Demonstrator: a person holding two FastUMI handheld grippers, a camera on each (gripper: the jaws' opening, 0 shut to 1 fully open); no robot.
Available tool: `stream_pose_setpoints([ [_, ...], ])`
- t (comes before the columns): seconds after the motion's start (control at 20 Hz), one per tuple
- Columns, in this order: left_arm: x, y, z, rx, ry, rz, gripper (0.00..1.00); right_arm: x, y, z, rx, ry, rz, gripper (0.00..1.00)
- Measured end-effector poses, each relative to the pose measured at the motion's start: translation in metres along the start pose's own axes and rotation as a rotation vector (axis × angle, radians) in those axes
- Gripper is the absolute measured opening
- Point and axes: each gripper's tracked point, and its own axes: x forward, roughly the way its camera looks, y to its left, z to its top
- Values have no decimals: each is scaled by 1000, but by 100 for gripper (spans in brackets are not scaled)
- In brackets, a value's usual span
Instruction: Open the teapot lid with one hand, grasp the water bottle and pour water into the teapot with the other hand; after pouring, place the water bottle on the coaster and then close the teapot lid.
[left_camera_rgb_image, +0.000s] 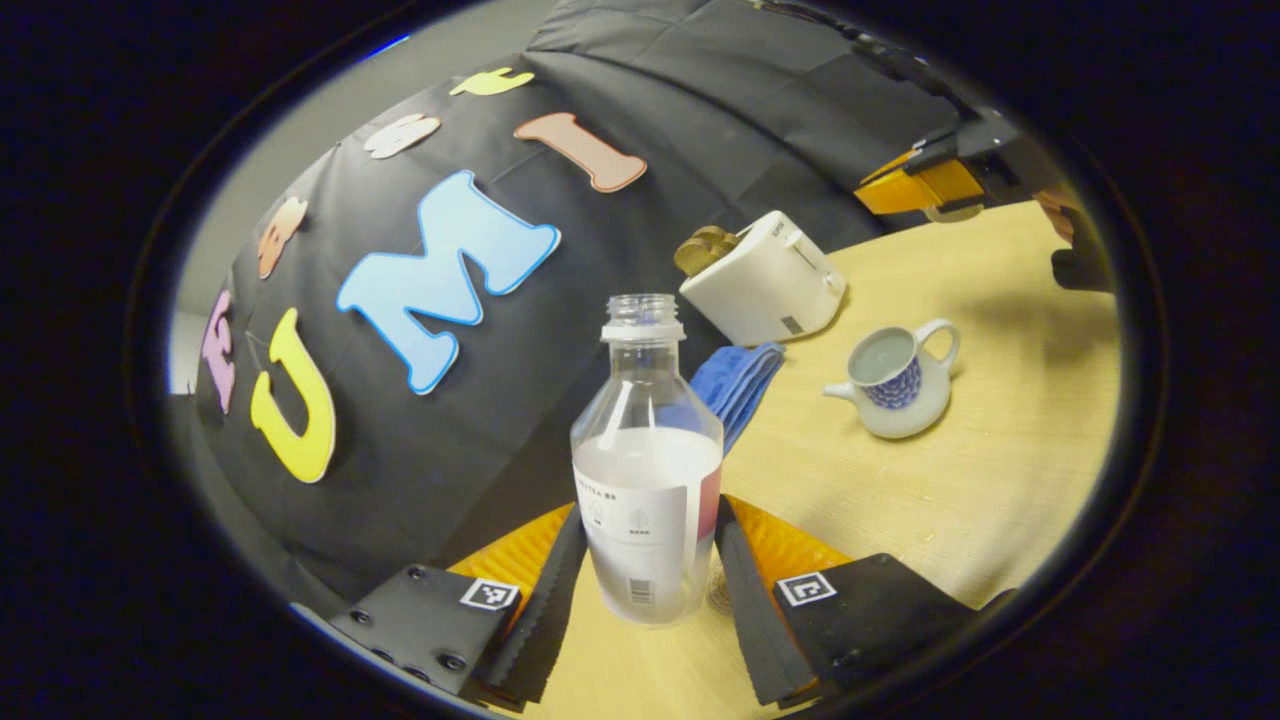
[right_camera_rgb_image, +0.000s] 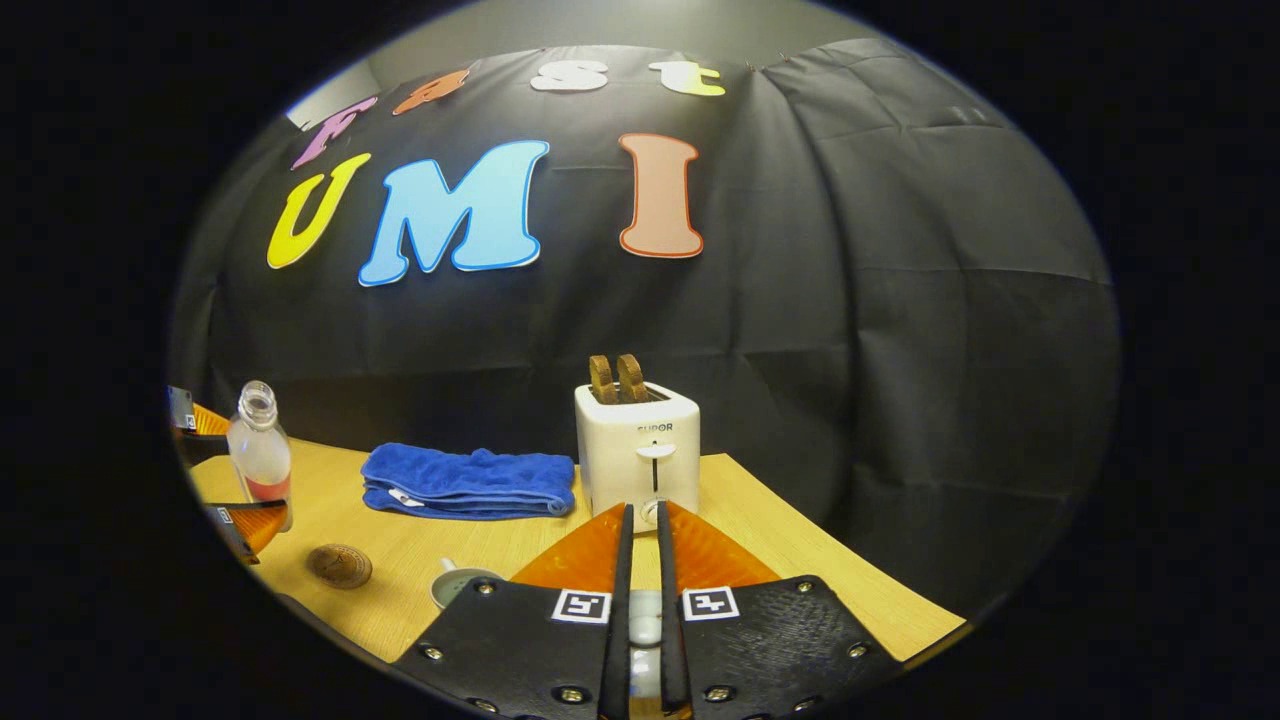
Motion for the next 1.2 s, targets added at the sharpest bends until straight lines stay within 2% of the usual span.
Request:
stream_pose_setpoints([
  [0.25, 1, -3, 12, 135, -17, 17, 84, 0, -3, -2, 42, 13, 11, 12],
  [0.6, 28, -6, 25, 444, -1, 24, 84, -2, -15, -1, 84, 21, -11, 12],
  [0.8, 42, -18, 30, 619, 5, -7, 84, -1, -15, -5, 110, 37, -10, 12],
  [1.2, 50, -24, 36, 942, 38, -15, 84, -2, -18, -5, 133, 43, -11, 12],
])
